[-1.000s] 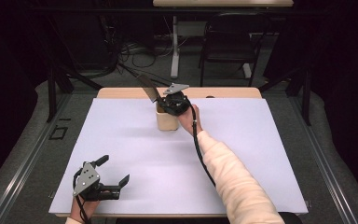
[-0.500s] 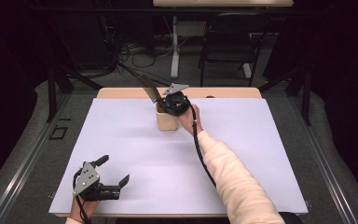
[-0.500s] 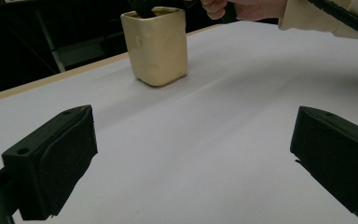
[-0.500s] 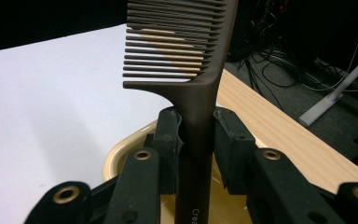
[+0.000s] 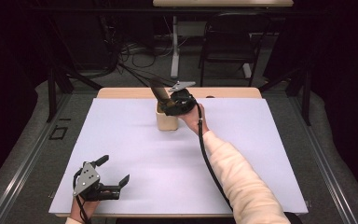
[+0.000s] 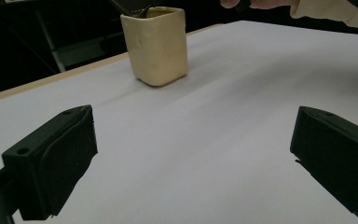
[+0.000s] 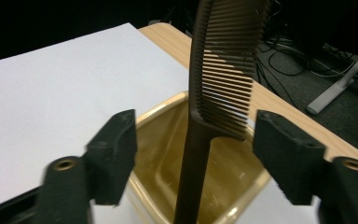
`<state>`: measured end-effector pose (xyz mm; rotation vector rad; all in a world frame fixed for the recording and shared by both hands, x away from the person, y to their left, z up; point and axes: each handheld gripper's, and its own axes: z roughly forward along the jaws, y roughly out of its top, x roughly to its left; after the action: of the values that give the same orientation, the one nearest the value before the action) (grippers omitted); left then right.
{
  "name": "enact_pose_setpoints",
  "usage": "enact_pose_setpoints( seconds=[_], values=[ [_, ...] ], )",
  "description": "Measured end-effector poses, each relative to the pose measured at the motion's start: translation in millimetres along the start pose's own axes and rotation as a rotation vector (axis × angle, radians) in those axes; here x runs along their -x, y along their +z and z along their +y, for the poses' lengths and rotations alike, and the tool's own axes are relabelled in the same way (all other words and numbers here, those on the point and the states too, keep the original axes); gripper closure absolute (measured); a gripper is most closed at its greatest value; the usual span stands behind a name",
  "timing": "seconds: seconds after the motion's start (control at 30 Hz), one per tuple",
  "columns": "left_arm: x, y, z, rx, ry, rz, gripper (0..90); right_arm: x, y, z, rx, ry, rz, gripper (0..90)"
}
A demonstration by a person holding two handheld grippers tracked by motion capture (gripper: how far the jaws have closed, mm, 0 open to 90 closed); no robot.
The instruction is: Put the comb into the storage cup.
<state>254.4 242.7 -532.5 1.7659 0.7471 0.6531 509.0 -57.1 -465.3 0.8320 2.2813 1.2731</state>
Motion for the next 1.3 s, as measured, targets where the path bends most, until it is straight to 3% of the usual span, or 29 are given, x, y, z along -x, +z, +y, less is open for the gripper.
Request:
enact_pose_setpoints(
  seconds=[0.27, 0.93, 1.3],
  values=[
    [0.0, 0.6, -0.1, 0.0, -0.002, -0.001, 0.6, -0.5, -21.1, 0.6, -0.008, 0.004, 0.046, 15.0],
    [0.7, -0.6, -0.2, 0.001, 0.0, 0.003, 0.6, -0.9, -56.8, -12.5, -0.07, -0.018, 0.144, 2.6],
    [0.7, -0.2, 0.0, -0.003, 0.006, 0.004, 0.5, -5.2, -79.2, -21.1, -0.058, -0.025, 0.193, 0.0]
  ],
)
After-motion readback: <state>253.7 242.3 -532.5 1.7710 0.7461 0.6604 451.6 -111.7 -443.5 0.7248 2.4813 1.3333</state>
